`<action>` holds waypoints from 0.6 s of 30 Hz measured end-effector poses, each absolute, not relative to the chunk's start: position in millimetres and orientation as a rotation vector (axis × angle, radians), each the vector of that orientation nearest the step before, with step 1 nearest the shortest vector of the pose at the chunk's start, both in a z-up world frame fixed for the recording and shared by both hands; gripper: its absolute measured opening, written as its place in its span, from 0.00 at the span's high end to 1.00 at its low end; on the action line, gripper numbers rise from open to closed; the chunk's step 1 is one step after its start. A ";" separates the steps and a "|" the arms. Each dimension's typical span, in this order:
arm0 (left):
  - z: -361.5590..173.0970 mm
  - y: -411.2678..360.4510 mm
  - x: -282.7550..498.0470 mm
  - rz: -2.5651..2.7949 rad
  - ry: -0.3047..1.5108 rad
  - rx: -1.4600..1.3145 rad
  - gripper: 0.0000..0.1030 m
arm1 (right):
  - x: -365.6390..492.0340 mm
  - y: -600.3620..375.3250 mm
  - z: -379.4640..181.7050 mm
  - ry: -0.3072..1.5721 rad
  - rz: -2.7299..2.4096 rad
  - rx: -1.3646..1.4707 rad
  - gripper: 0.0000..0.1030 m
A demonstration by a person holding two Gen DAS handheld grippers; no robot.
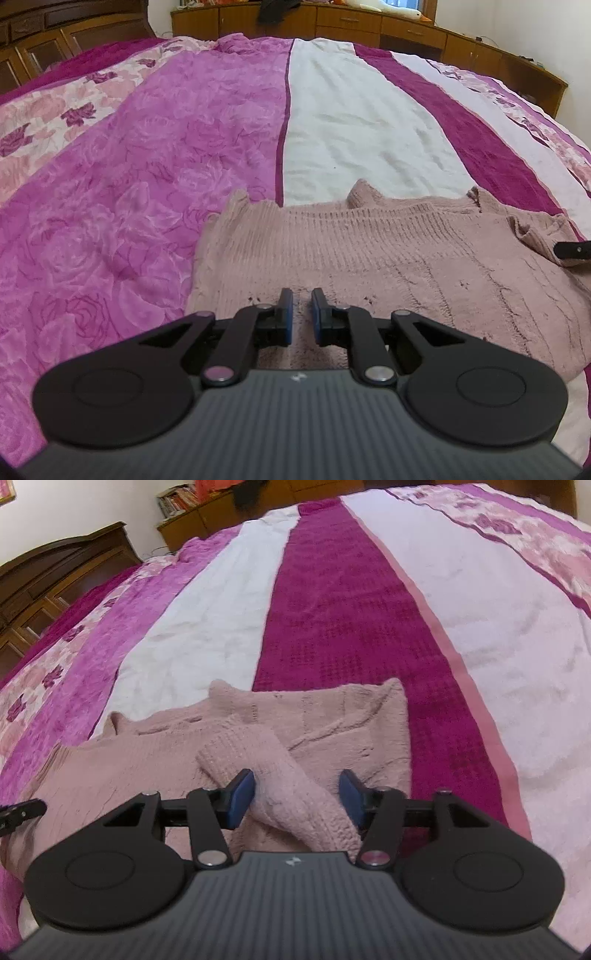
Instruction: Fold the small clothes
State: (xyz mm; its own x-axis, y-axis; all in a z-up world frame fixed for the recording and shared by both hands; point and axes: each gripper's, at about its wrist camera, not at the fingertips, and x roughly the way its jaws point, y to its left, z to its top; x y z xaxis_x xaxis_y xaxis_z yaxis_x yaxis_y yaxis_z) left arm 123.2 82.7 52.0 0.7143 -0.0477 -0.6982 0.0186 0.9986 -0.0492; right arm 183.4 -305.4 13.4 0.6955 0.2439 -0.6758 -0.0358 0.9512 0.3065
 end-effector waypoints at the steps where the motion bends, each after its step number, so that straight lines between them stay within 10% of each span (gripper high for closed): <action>1: 51.6 82.9 123.3 -0.036 0.775 -0.042 0.87 | 180.4 -303.4 14.5 0.782 0.173 0.281 0.78; 18: 46.4 86.3 123.0 -0.042 0.778 -0.065 0.87 | 117.0 -246.1 22.8 0.704 0.407 0.098 0.79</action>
State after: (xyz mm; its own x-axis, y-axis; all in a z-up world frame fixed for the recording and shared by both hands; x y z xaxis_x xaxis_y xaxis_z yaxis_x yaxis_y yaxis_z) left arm 123.0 86.3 46.4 0.7117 -0.0615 -0.6998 0.0135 0.9972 -0.0739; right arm 117.0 -246.1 22.8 0.6876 0.3952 -0.6092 -0.3300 0.9174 0.2226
